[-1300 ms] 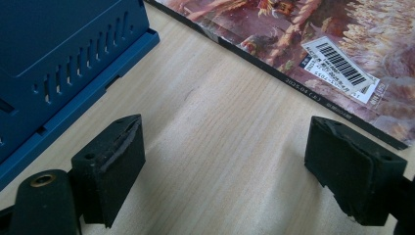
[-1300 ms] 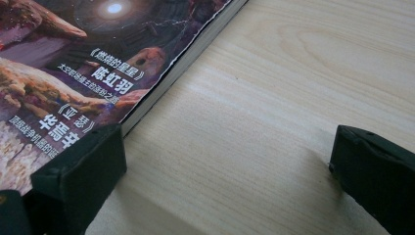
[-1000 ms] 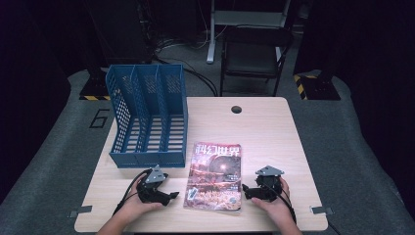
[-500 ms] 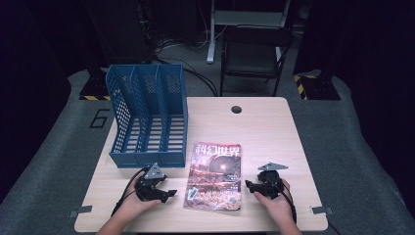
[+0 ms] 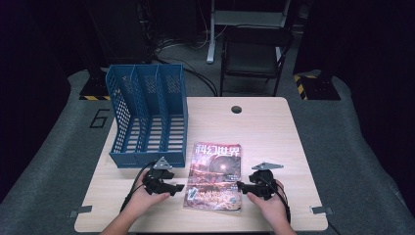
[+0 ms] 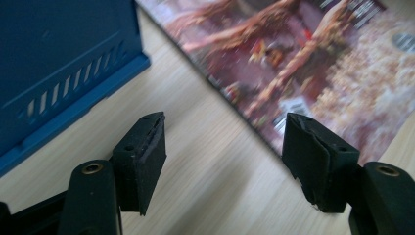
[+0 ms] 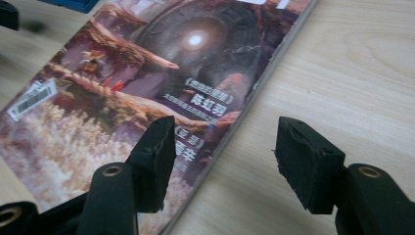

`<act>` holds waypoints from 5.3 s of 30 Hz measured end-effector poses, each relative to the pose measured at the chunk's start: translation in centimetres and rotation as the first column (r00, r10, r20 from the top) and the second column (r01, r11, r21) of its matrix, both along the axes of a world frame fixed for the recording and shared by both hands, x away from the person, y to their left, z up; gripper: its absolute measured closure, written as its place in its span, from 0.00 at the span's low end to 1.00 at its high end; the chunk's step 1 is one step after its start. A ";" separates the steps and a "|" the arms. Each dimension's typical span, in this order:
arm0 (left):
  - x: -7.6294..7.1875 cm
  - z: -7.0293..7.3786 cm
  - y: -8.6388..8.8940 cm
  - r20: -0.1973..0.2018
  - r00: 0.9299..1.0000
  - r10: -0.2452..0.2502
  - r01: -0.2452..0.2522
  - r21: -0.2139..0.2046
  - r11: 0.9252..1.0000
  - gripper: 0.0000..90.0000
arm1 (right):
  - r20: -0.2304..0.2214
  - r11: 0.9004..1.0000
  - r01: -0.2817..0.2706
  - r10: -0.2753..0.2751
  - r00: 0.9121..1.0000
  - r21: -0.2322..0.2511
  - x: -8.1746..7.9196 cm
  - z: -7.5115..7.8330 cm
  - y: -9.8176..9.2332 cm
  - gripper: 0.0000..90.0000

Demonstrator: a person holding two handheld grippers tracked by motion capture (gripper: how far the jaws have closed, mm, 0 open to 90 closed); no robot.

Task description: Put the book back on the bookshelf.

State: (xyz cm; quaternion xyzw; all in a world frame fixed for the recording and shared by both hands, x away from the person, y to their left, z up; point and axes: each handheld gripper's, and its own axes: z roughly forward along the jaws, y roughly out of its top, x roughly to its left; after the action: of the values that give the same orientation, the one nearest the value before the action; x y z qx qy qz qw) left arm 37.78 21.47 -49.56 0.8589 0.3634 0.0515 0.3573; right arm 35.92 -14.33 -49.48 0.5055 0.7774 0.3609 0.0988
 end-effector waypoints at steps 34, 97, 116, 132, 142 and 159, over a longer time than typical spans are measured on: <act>1.4 -1.6 -4.3 -0.030 0.998 0.057 -0.058 -0.022 0.998 0.45 | 0.015 0.998 0.057 -0.057 0.998 0.002 3.0 -1.7 2.7 0.40; -0.9 -1.6 -6.7 0.039 0.999 0.018 -0.021 0.059 0.998 0.46 | -0.071 0.971 0.190 -0.181 0.981 0.144 2.5 -2.0 0.9 0.41; -0.9 -1.6 -6.5 0.032 0.999 -0.001 -0.001 0.052 0.999 0.46 | 0.004 0.949 0.120 -0.127 0.992 0.291 1.7 0.5 0.5 0.53; -1.0 -1.9 -6.1 0.059 0.998 -0.013 0.011 0.024 1.000 0.47 | -0.056 0.939 0.151 -0.140 0.988 0.308 4.3 -1.3 0.7 0.51; -1.1 -2.1 -5.9 0.067 0.998 -0.016 0.015 0.011 1.000 0.47 | -0.123 0.956 0.139 -0.110 0.986 0.258 5.2 -2.2 1.1 0.49; -1.1 -2.1 -5.9 0.074 0.997 -0.011 0.010 0.013 1.000 0.47 | -0.131 0.983 -0.012 0.037 0.991 0.183 3.6 -1.5 2.1 0.62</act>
State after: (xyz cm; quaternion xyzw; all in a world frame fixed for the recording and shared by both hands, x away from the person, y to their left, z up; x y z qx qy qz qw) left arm 36.72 15.53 -51.63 0.8604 0.3451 0.0838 0.3654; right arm 39.51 -12.25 -50.95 0.5259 0.7523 0.3968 -0.0046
